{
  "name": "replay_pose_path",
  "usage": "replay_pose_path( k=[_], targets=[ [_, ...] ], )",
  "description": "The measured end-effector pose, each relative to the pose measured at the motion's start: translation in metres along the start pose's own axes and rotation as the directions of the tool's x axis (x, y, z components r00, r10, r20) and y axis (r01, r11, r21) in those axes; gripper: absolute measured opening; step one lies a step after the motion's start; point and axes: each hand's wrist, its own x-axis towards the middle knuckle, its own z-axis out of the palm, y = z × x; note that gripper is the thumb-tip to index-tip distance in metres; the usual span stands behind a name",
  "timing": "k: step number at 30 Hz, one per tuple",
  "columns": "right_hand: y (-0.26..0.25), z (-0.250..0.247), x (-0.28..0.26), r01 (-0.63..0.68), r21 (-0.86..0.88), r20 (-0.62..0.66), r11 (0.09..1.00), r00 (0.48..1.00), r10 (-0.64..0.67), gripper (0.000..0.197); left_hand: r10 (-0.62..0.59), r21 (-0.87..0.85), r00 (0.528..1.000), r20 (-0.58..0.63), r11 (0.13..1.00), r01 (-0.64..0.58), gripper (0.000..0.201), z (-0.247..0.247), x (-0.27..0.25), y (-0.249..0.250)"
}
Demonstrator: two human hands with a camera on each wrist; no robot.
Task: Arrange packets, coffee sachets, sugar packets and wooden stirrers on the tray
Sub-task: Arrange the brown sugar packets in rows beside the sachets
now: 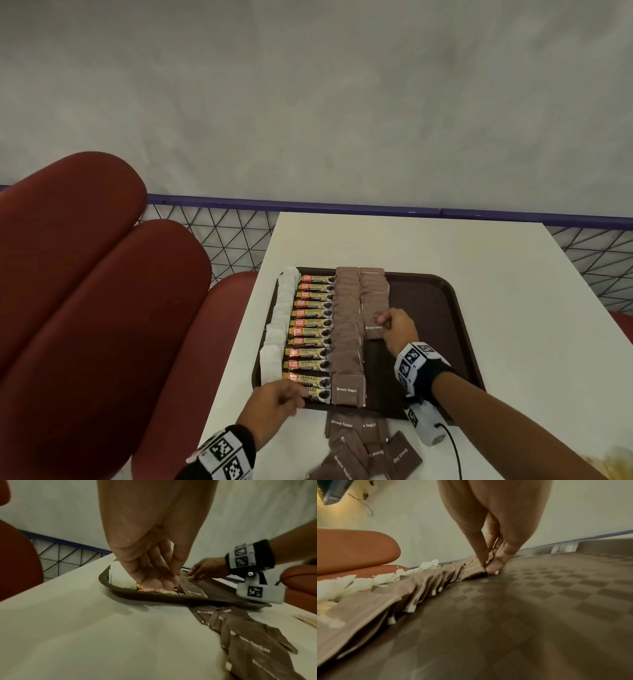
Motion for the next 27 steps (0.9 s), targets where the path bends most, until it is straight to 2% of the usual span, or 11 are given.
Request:
replay_pose_path(
  k=[5, 8, 12, 16, 19, 21, 23, 27],
  targets=[
    [-0.001, 0.007, -0.002, -0.014, -0.142, 0.046, 0.990, 0.999, 0.021, 0.024, 0.069, 0.277, 0.989, 0.128, 0.955, -0.102, 0.033, 0.004, -0.001, -0.010],
    [0.001, 0.010, -0.001, 0.007, -0.203, 0.064, 0.979, 0.998, 0.007, 0.021, 0.088, 0.357, 0.977, 0.196, 0.921, -0.154, 0.034, 0.010, -0.003, -0.013],
    [0.003, 0.009, -0.004, 0.048, -0.297, 0.077, 0.954, 0.997, -0.026, 0.022, 0.042, 0.420, 0.955, 0.295, 0.892, -0.169, 0.028, 0.018, -0.008, -0.015],
    [0.005, -0.006, -0.018, 0.129, -0.266, -0.018, 0.955, 0.990, -0.138, 0.023, -0.003, 0.467, 0.933, 0.360, 0.866, -0.177, 0.057, 0.025, -0.017, -0.017],
    [0.013, -0.024, -0.048, 0.255, -0.238, 0.072, 0.937, 0.967, -0.245, 0.023, -0.010, 0.563, 0.918, 0.398, 0.792, -0.235, 0.080, 0.031, -0.022, -0.020],
    [0.021, -0.035, -0.078, 0.340, -0.203, 0.208, 0.918, 0.932, -0.298, 0.027, 0.007, 0.631, 0.916, 0.402, 0.723, -0.282, 0.094, 0.036, -0.024, -0.023],
    [0.031, -0.046, -0.111, 0.405, -0.151, 0.367, 0.902, 0.870, -0.329, 0.032, 0.031, 0.659, 0.912, 0.408, 0.681, -0.318, 0.105, 0.040, -0.027, -0.025],
    [0.055, -0.063, -0.166, 0.520, -0.136, 0.652, 0.843, 0.688, -0.319, 0.057, 0.029, 0.680, 0.905, 0.424, 0.650, -0.340, 0.119, 0.050, -0.031, -0.025]
  ],
)
